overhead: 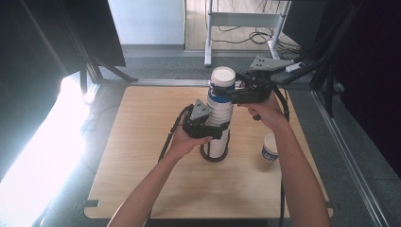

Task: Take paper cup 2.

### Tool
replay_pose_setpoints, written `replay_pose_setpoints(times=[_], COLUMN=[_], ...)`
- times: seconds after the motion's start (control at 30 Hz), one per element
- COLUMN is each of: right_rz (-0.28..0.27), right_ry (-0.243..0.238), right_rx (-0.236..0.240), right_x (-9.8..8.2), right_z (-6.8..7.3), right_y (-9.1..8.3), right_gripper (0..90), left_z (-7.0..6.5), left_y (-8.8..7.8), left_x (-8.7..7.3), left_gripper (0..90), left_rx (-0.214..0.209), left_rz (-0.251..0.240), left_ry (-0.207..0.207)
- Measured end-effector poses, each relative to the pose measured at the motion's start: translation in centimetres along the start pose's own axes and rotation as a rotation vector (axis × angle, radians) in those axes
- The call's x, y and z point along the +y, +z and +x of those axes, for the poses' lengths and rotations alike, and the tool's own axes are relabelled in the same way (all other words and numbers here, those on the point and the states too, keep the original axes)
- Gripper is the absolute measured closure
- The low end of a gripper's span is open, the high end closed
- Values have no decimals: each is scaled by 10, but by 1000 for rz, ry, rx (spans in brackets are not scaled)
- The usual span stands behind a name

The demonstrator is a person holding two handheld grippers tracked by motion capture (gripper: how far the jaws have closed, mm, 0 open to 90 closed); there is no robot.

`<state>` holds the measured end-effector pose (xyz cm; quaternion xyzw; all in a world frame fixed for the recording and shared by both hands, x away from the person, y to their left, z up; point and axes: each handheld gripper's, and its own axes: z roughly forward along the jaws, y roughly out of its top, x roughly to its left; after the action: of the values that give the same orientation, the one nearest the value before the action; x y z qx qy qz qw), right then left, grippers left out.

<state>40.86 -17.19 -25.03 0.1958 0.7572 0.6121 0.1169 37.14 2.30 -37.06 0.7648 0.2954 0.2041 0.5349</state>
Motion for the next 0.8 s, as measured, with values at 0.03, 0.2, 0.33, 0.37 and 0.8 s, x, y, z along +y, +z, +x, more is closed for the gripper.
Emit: replay_pose_setpoints(times=[0.03, 0.2, 0.33, 0.37, 0.8], right_rz=[-1, -14, -68, -73, -131], right_ry=[1, -3, -2, -6, -42], right_rx=[0, -9, -17, -20, -48], right_x=[0, 0, 5, 8, 29], right_z=[0, 1, 2, 3, 12], right_y=[0, -4, -11, -12, -29], right_gripper=[255, 261, 265, 265, 270], left_z=[0, -2, -3, -4, -3], left_y=[0, 1, 1, 1, 0], left_x=[0, 1, 1, 1, 2], left_gripper=[128, 128, 128, 128, 128], left_rx=[0, 2, 5, 5, 7], left_rz=[0, -1, 1, 2, 8], left_ry=[1, 2, 8, 9, 10])
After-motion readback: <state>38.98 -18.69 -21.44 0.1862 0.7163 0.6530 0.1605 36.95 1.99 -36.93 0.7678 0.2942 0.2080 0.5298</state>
